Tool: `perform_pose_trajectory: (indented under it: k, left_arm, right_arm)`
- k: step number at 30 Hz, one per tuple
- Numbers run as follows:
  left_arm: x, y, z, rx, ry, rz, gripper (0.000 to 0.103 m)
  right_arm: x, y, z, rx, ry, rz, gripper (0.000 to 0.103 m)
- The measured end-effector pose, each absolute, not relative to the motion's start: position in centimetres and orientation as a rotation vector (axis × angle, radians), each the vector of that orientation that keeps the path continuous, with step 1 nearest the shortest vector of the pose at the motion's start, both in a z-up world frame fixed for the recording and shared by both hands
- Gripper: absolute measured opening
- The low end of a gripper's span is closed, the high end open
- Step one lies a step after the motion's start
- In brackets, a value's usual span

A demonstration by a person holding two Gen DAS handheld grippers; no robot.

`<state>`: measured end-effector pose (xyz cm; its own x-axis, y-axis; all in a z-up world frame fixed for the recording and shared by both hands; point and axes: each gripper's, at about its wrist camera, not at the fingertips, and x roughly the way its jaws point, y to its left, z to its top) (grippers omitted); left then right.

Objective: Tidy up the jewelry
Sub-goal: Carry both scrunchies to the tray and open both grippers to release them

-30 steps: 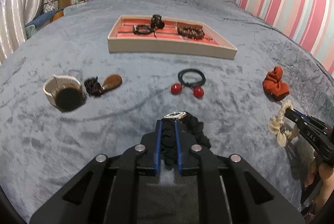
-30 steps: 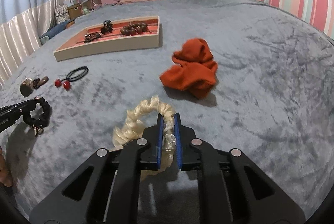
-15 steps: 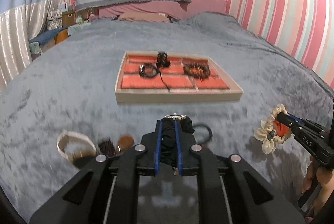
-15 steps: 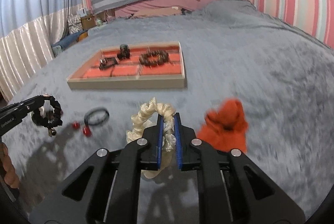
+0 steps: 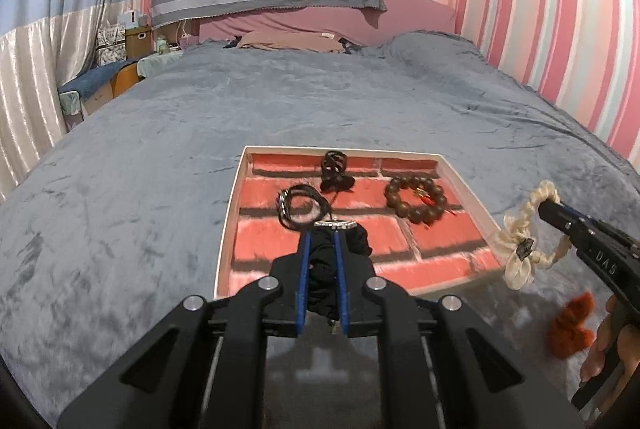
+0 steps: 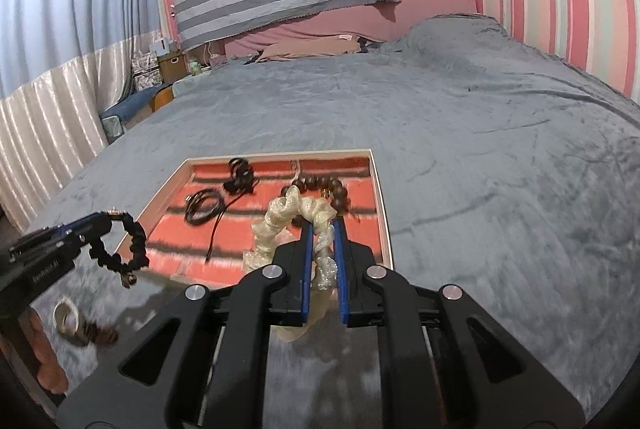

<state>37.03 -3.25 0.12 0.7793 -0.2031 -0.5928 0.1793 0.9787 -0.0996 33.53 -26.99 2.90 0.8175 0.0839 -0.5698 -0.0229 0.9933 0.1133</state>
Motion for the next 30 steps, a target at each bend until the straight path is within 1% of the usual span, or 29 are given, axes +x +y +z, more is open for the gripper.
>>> perform_pose_trajectory:
  k: [10,16,25,30]
  left_arm:
    - [46.7,-4.1,-1.4,-0.077,0.742,-0.168,0.012]
    - [51.3,-3.9,-3.4,-0.053,0.813,-0.129,0.012]
    - [54.1,-3.8,-6.0,-0.023,0.894,-0.097,0.012]
    - [54.3,-3.6,-6.9,-0.012,0.905,-0.086,0.013]
  right_arm:
    - [42.5,-26.4,0.4,0.129,0.689,0.038,0.011]
    - [46.8,-26.1,-1.2,0.142,0.767,0.014,0.011]
    - [50.2,-25.7,-3.6,0.094,0.896,-0.013,0.011]
    - [50.5,-25.6,-4.8,0.061,0.924,-0.028,0.012]
